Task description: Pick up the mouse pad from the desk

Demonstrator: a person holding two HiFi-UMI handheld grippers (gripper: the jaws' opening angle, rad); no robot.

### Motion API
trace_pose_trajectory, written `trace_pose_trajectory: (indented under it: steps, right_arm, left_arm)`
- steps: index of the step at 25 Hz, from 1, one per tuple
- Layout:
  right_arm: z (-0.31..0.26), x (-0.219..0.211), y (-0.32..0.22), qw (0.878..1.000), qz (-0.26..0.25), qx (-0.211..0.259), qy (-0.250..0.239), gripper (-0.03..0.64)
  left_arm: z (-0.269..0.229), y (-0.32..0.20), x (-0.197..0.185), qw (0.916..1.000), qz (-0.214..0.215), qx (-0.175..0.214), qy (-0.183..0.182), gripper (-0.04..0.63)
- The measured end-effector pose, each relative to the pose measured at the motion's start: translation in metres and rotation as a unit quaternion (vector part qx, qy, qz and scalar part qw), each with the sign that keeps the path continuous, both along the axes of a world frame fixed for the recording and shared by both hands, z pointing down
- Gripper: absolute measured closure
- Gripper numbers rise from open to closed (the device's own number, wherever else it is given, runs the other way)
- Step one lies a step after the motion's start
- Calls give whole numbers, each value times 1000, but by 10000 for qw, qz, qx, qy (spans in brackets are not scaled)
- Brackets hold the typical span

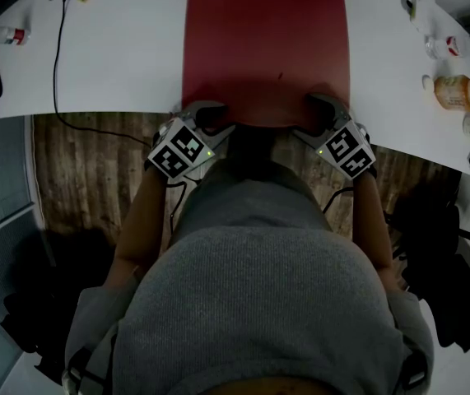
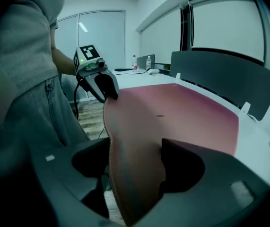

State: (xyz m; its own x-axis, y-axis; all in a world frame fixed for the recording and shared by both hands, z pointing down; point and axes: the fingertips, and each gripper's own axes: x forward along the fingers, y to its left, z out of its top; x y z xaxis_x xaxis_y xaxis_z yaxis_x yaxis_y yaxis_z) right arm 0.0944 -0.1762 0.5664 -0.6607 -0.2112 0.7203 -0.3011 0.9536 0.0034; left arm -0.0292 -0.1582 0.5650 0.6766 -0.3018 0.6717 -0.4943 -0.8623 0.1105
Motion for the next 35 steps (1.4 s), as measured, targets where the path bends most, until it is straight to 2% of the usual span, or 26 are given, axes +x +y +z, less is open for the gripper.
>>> trace_pose_trajectory:
  steps: [1,2,3,5,13,18,23,29,35]
  right_arm:
    - [-3,-3,4,9999,-119,-74,-72,305]
    - [-5,-6,10,9995,-273,-131,-118,490]
    - [-6,-9,14,9990,-407,-129,-101,573]
    - [-6,-11,17,9989,-465,-28,-81,581]
    - [-30,-10,1,9975,225,291,-599,598]
    - [-59,-8,-18,9896,864,714,-907,599]
    - [-95,-5,-42,9768,1474,996,-1193,598]
    - [-136,-8,-70,9548,2015,1284,-1768,598]
    - [-170,-13,-87,9382,2262,1528,-2127,598]
  left_arm:
    - [0,3,2,10000,-2,-33,58,469]
    - [-1,5,4,9999,-9,-72,117,510]
    - [-1,6,5,9998,-24,-92,156,541]
    - [-3,6,6,9996,-117,-92,239,549]
    - [-30,-14,-2,9913,-899,-278,925,571]
    - [-71,-35,-2,9761,-1512,101,1557,571]
    - [-114,-63,-1,9557,-1992,467,2117,568]
    - [-151,-85,-7,9361,-2326,805,2511,571]
    - [-183,-102,-14,9199,-2495,1086,2823,571]
